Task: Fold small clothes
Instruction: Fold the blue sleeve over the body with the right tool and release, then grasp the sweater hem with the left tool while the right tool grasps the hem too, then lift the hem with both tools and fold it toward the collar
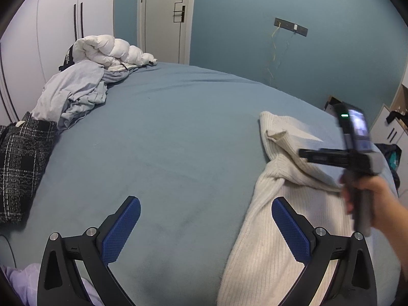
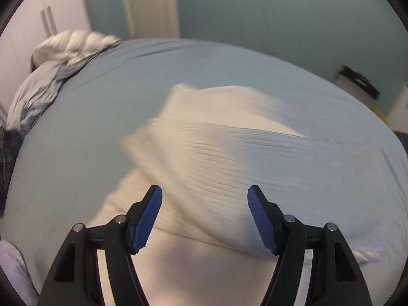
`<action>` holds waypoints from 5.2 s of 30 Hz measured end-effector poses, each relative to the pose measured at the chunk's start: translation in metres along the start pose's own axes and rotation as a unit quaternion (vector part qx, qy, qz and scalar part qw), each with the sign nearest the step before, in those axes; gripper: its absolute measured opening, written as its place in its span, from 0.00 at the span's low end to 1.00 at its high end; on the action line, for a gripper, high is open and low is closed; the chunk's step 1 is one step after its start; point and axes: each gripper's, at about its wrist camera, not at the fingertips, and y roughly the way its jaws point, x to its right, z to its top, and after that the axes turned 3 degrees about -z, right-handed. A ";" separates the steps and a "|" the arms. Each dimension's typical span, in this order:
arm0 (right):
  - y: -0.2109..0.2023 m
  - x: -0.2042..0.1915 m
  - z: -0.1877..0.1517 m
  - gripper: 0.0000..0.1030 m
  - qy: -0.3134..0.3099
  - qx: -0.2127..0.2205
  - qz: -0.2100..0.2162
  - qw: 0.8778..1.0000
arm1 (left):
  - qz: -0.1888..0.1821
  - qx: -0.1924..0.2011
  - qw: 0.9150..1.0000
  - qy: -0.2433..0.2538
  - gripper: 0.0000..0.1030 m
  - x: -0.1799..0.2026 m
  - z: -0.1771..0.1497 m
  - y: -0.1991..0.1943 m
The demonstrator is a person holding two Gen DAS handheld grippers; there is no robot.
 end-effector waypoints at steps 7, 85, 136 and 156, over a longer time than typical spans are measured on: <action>0.037 -0.058 0.022 0.05 -0.030 -0.017 -0.033 0.999 | 0.002 -0.008 1.000 -0.015 1.00 -0.013 0.000 0.006; -0.175 0.163 -0.372 0.77 0.464 -0.208 0.094 0.856 | -0.091 -0.362 0.926 0.064 1.00 0.045 -0.169 0.089; -0.402 0.115 -0.310 0.08 0.359 0.162 0.246 0.886 | -0.341 -0.159 0.925 -0.059 0.09 0.047 -0.018 -0.169; -0.241 0.253 -0.121 0.17 0.467 0.000 0.300 0.832 | -0.358 -0.213 0.841 -0.344 0.33 0.094 0.134 0.074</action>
